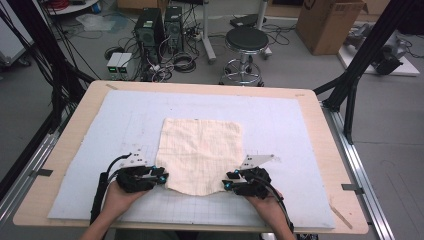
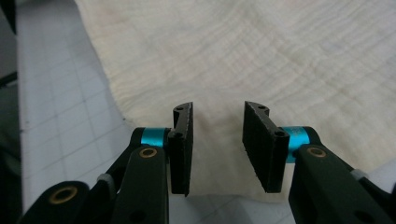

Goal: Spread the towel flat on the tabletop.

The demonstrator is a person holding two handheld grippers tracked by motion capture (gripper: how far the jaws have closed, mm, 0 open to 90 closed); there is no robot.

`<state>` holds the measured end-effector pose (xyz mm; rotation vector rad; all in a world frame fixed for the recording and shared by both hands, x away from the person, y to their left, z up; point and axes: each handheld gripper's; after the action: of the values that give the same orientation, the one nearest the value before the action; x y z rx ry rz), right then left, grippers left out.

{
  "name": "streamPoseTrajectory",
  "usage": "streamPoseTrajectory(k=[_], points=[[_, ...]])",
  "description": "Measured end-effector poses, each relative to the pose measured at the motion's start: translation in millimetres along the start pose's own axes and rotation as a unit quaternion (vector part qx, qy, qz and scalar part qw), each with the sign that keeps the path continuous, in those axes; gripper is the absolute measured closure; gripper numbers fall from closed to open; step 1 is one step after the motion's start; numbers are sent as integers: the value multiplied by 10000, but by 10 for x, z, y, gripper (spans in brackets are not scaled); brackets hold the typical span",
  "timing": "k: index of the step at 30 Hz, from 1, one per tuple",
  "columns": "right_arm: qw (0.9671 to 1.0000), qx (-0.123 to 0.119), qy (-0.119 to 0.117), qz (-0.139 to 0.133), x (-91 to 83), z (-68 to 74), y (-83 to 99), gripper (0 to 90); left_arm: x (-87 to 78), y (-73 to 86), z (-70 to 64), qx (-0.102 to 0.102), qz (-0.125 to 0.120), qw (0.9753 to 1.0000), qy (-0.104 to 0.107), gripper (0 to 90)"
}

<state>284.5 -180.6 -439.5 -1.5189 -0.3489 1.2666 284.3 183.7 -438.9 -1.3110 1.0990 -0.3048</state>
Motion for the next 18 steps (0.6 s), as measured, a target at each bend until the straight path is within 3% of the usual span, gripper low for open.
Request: streamPoseTrajectory(k=[3,8,10,13,18], points=[[9997,-114,83,196,61,-5,-2,656,112,-22,-31,132,263,9996,-8,690],[9990,-287,224,240,74,1,-16,778,142,-40,-42,246,309,9992,-8,777],[9992,-249,151,262,82,-14,-27,861,143,-46,-54,268,300,9992,4,833],[9989,-224,-33,408,92,-34,-81,886,89,-92,-61,236,181,9996,21,854],[9992,-333,-44,217,72,-57,-249,888,5,-263,49,79,-94,9999,52,858]])
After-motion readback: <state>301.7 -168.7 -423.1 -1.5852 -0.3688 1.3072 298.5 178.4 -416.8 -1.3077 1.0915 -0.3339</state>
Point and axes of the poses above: each handheld gripper's, and its own axes: x roughly forward along the jaws, y roughly out of its underside, z roughly to its left, and after that the axes turned 9 degrees about -z, right-handed
